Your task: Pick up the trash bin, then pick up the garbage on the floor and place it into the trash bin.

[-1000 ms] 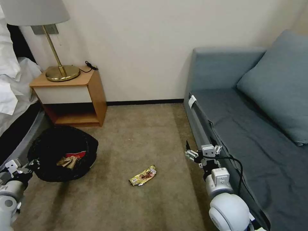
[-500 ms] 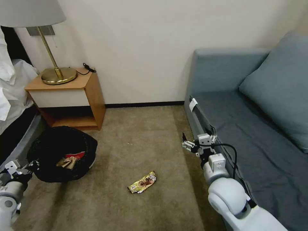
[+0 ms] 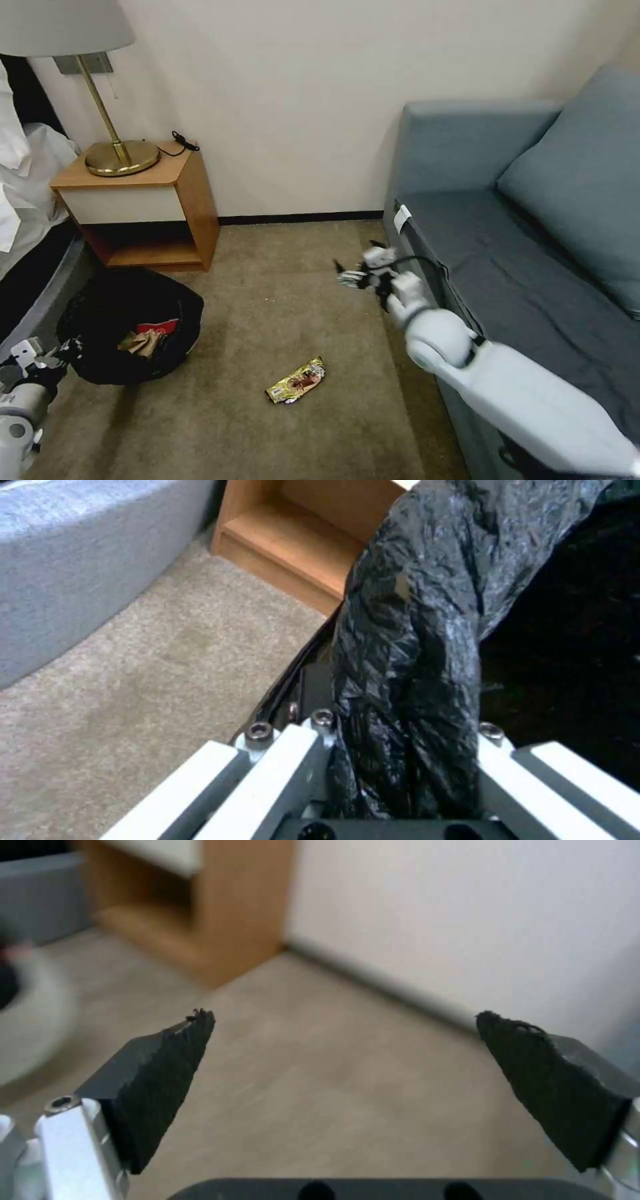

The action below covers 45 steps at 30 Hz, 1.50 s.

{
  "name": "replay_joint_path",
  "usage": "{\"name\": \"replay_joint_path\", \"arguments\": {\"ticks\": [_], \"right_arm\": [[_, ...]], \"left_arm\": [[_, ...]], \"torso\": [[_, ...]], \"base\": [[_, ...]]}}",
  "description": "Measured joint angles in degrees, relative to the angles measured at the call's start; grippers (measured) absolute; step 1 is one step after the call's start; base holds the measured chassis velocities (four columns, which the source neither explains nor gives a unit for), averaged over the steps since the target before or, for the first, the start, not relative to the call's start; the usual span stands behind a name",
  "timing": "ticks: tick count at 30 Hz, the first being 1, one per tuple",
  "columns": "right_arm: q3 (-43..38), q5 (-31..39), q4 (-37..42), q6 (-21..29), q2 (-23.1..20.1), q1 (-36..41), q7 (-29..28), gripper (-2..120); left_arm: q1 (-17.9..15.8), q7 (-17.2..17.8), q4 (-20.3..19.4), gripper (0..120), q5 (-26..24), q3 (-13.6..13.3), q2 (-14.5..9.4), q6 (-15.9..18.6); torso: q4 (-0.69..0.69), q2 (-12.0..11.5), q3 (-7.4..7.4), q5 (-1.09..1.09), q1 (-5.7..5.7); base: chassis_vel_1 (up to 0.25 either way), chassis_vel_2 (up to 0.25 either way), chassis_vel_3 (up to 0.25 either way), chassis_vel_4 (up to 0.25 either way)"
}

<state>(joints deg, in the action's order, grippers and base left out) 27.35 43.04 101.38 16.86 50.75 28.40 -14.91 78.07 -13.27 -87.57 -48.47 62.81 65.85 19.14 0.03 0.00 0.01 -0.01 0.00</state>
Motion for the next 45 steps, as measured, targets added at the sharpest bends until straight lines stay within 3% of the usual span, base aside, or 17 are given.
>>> {"name": "replay_joint_path", "arguments": {"ticks": [3,4,8,17,23,27,45], "right_arm": [[6.71,11.88,-3.29,3.6,0.71,-6.8,1.82,100],[6.71,11.88,-3.29,3.6,0.71,-6.8,1.82,100],[14.86,22.52,-9.25,7.48,2.5,-16.36,3.81,100],[21.49,39.73,-19.58,14.02,7.61,-20.31,4.54,100],[19.6,40.48,-25.34,15.08,11.83,-15.4,7.71,100],[16.95,36.74,-29.95,14.83,14.63,-9.48,11.77,100],[18.2,29.38,-40.31,13.74,17.04,-5.43,22.94,100]], "left_arm": [[-0.31,-0.69,0.01,2,-0.04,-0.33,-0.37,-0.08],[-0.31,-0.69,0.01,2,-0.04,-0.33,-0.37,-0.08],[-0.15,-1.54,0.21,2,-1.12,0.02,-1.55,-0.39],[0.86,-3.27,0.56,2,-1.61,0.14,-2.38,-1.44],[1.92,-4.04,0.5,2,-1.61,0.7,-2.3,-1.91],[2.6,-4.96,1.29,2,-1.95,1.5,-2.84,-2.45],[2.62,-6.2,2.96,2,-1.51,1.33,-2.7,-3.28]], "torso": [[-0.04,0.0,0.0,-0.01,0.0],[-0.04,0.0,0.0,-0.01,0.0],[-0.02,0.0,0.0,0.0,0.0],[-0.03,0.0,0.0,0.0,0.0],[-0.02,0.0,-0.01,0.0,0.0],[-0.02,0.0,-0.01,0.01,0.0],[-0.02,0.0,-0.01,0.0,0.0]], "base": [[0.0,0.0,0.0,0.0],[0.0,0.0,0.0,0.0],[0.0,0.0,0.0,0.0],[0.0,0.0,0.0,0.0],[0.0,0.0,0.0,0.0],[0.0,0.0,0.0,0.0],[0.0,0.0,0.0,0.0]]}}
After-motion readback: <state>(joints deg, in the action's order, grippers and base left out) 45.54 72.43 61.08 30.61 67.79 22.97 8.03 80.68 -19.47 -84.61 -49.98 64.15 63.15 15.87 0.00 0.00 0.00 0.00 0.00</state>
